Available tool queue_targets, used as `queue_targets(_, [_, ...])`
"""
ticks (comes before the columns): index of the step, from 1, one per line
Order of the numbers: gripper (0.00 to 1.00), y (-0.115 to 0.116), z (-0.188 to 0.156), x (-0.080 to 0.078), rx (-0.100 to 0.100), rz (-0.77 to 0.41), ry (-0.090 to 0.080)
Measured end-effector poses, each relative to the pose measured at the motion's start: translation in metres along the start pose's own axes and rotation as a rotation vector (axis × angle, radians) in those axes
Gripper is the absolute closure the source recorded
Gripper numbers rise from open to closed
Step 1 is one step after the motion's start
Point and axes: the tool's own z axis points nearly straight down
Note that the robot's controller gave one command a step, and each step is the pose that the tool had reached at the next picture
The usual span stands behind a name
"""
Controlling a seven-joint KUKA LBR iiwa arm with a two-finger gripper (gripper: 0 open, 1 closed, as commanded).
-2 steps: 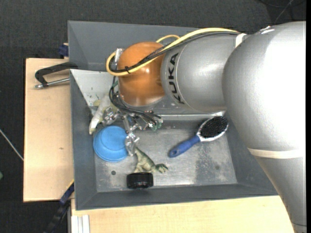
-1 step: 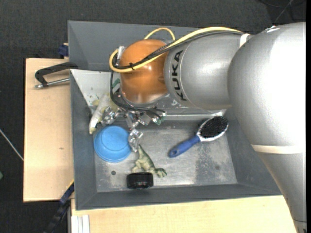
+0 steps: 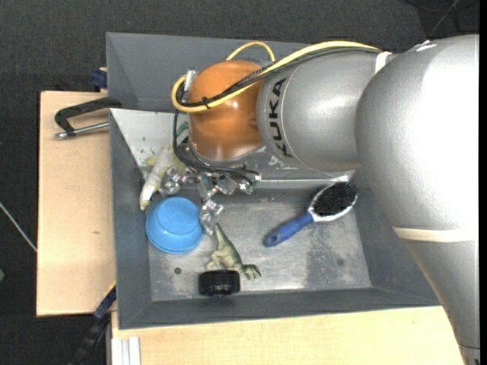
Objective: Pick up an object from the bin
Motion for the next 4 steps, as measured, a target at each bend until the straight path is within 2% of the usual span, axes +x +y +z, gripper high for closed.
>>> queue_targets(1, [1.00, 0.000, -0.127, 0.016, -0.003, -0.129, 0.001])
queue_targets(2, [1.00, 0.000, -0.037, 0.052, -0.014, -0.002, 0.020])
queue_targets(3, [0.00, -0.001, -0.041, 0.050, -0.010, -0.002, 0.013])
queue_targets(4, [0.00, -0.026, -0.033, 0.137, -0.011, -0.088, 0.020])
